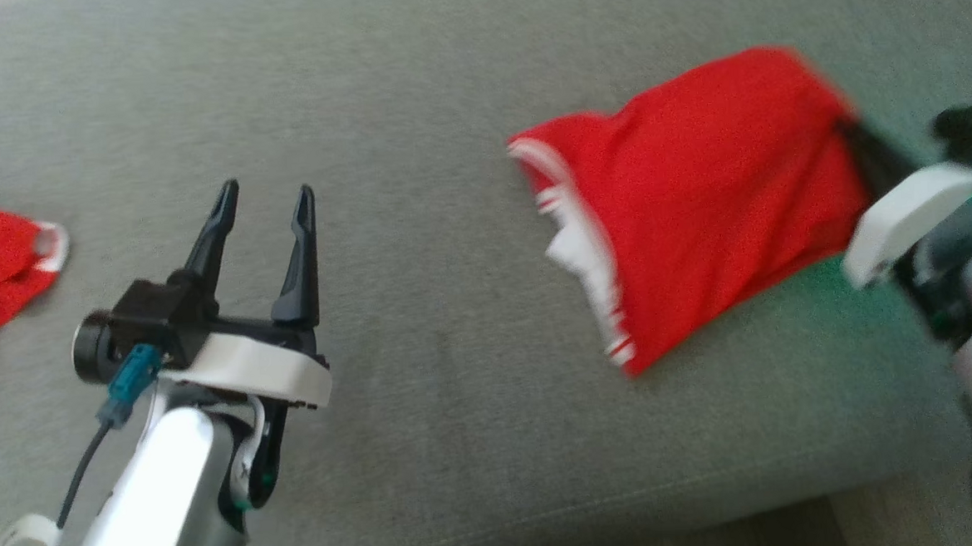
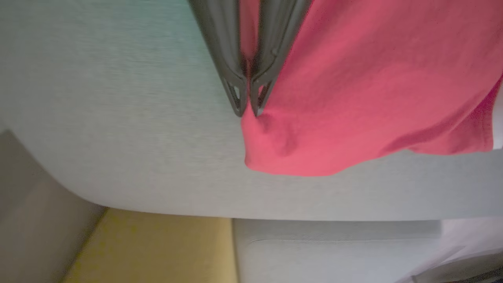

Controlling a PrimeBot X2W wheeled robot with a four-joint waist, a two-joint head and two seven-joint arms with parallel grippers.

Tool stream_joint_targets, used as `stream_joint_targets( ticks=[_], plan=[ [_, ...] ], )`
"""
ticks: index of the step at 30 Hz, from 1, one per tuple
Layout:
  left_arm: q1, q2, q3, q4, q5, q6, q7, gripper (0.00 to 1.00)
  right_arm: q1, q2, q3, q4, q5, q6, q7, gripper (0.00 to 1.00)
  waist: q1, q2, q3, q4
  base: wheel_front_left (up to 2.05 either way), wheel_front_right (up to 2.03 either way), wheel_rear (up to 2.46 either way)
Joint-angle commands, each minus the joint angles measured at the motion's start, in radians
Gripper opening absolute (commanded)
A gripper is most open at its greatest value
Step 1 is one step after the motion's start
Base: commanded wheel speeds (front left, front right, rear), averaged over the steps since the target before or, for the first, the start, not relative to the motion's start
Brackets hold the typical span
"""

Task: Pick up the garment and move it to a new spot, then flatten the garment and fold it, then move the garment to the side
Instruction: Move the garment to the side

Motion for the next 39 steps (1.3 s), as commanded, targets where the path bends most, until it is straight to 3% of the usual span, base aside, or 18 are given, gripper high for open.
stream_joint_targets(
  ticks=[1,8,21,34,35,36,39],
  plan=[
    [-0.052,0.030,0.038,-0.043,0.012,-0.004,0.003,1.00,-0.052,-0.041,-0.022,-0.007,0.001,-0.001,-0.021,0.00,-0.0001,0.0000,0.048,-0.052,0.00,0.00,0.00],
    [-0.096,0.057,0.027,-0.072,0.033,-0.012,0.035,1.00,-0.193,-0.086,-0.076,0.094,0.021,-0.001,-0.062,0.00,-0.0001,0.0000,0.117,-0.110,0.00,0.00,0.00],
    [-0.156,0.086,0.007,-0.122,0.062,-0.015,0.081,1.00,-0.412,-0.135,-0.184,0.301,0.037,-0.001,-0.131,0.00,-0.0001,0.0000,0.222,-0.145,0.00,0.00,0.00],
    [-0.184,0.093,-0.003,-0.127,0.063,-0.016,0.091,1.00,-0.535,-0.092,-0.292,0.494,-0.090,-0.001,-0.167,0.00,-0.0001,0.0000,0.261,-0.159,0.00,0.00,0.00],
    [-0.186,0.092,-0.003,-0.125,0.062,-0.016,0.089,1.00,-0.541,-0.088,-0.302,0.507,-0.103,-0.001,-0.169,0.09,-0.0001,0.0000,0.262,-0.159,0.00,0.00,0.00],
    [-0.188,0.091,-0.004,-0.124,0.061,-0.017,0.088,1.00,-0.547,-0.088,-0.316,0.524,-0.117,-0.001,-0.168,0.41,-0.0001,0.0000,0.262,-0.158,0.00,0.00,0.00],
    [-0.192,0.090,-0.005,-0.120,0.058,-0.016,0.085,1.00,-0.561,-0.069,-0.337,0.550,-0.139,-0.001,-0.175,0.69,-0.0001,0.0000,0.263,-0.157,0.00,0.00,0.00]
  ],
)
